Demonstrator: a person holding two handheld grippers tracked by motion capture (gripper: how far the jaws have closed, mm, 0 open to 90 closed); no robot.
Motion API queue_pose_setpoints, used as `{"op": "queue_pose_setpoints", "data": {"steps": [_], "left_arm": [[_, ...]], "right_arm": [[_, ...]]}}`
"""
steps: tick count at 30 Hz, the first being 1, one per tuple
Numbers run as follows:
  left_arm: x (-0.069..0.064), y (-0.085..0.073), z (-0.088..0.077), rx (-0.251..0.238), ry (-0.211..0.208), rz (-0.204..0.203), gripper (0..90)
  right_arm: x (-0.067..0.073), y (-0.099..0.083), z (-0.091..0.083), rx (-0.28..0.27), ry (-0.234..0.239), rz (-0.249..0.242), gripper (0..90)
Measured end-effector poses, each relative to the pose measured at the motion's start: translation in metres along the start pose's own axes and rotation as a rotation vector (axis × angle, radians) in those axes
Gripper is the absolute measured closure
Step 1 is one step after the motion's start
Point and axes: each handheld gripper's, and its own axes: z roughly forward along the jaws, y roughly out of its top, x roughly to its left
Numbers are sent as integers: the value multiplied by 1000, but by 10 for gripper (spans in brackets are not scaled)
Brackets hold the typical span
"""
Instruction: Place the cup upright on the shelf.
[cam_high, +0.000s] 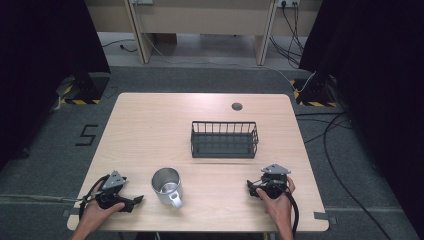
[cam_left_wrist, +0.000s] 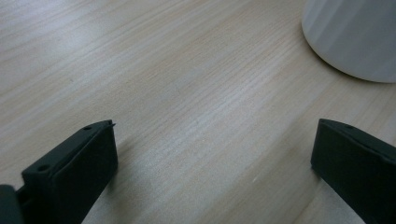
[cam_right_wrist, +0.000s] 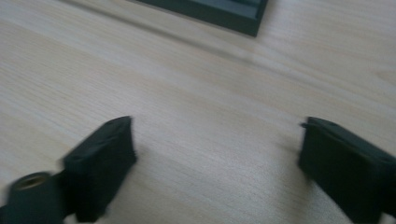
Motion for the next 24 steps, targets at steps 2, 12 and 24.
{"op": "queue_pose_setpoints", "data": {"steps": [2, 12, 24], "left_arm": [[0, 0, 0, 0, 0, 0, 0], [0, 0, 0, 0, -1, 0, 0], [0, 0, 0, -1, -1, 1, 0]], "right_arm": [[2, 1, -3, -10, 16, -1, 158], [18, 2, -17, -101, 92, -10, 157], [71, 14, -40, -193, 211, -91, 166]]}}
